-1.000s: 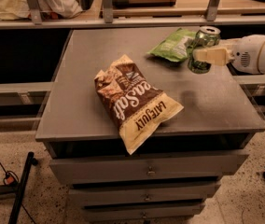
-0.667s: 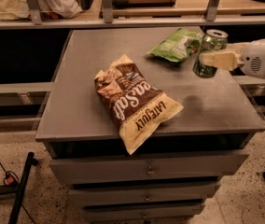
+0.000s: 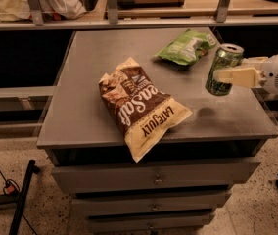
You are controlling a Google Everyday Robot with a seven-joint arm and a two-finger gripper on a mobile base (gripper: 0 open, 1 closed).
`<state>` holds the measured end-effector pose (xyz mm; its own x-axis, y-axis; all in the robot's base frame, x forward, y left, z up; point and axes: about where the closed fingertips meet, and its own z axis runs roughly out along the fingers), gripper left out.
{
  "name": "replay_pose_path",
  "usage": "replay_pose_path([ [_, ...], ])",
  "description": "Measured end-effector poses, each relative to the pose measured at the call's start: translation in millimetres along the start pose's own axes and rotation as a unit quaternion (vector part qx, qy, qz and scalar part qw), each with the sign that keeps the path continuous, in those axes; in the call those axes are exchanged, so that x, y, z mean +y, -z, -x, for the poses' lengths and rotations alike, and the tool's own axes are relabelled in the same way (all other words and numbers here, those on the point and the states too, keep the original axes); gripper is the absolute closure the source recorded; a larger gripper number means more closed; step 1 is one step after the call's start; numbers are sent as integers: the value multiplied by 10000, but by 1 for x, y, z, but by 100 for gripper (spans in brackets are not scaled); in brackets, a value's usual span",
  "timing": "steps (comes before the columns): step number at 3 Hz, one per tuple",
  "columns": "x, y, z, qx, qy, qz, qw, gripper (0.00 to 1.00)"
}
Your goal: Move green can near brown chip bag
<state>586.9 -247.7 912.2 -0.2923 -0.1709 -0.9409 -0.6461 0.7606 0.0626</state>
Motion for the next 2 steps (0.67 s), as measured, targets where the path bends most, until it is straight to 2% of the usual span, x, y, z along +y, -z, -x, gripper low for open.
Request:
replay_pose_path([
  [1, 11, 1, -14, 62, -26, 249, 9997, 100],
  [2, 21, -1, -24, 19, 121, 442, 9989, 82],
])
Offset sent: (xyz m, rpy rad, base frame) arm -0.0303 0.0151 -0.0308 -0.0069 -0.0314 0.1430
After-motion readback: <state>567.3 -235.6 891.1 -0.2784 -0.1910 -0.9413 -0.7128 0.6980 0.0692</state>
